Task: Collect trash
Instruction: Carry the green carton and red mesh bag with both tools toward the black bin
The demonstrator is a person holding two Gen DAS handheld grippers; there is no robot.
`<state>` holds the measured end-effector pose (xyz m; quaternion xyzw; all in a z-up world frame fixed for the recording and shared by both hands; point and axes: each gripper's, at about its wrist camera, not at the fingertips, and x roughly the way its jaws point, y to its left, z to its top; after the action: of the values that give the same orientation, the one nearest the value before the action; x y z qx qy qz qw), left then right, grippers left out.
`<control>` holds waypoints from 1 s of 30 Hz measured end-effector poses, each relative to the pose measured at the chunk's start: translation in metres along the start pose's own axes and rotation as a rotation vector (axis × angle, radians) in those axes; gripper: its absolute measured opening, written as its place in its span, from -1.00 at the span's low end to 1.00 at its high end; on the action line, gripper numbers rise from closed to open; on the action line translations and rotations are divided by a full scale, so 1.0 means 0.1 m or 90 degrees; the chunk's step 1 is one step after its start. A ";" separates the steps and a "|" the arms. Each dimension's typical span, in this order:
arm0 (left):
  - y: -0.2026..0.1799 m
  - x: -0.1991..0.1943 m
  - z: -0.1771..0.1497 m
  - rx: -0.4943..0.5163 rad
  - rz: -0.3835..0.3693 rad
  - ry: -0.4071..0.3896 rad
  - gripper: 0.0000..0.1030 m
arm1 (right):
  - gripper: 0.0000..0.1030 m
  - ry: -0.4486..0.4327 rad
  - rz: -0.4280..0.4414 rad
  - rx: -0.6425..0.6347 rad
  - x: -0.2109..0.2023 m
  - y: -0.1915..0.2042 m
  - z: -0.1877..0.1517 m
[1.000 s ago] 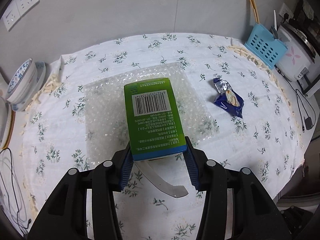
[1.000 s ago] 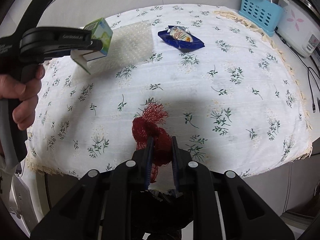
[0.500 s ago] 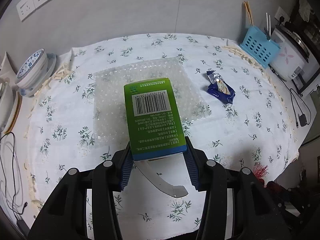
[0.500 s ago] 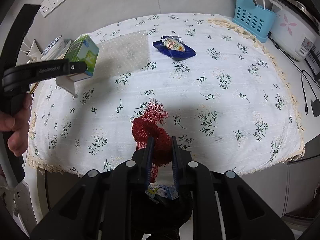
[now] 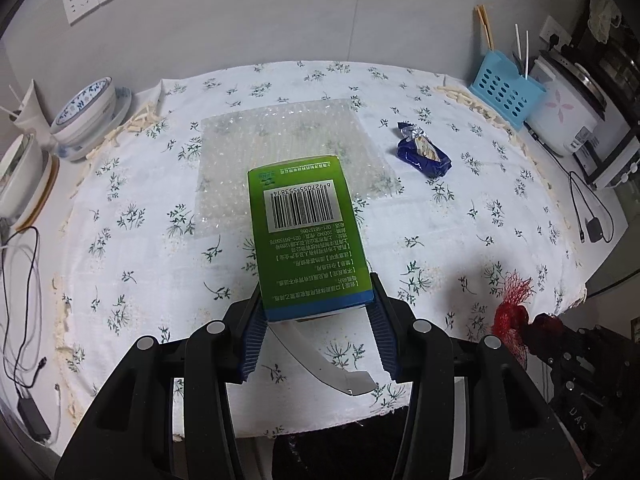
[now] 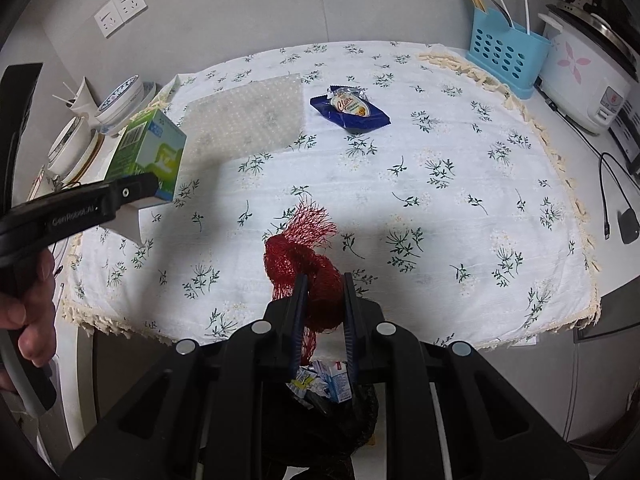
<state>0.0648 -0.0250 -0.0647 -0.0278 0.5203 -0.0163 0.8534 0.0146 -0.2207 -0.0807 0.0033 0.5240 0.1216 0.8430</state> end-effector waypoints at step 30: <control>-0.20 -0.53 -1.16 -0.036 0.000 -0.006 -0.11 | -0.69 -0.010 0.030 -0.033 -0.32 -0.07 -0.64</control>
<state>-0.0626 -0.0456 -0.0691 -0.0520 0.5167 -0.0012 0.8546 -0.0542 -0.2416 -0.0821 -0.0054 0.5140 0.1546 0.8437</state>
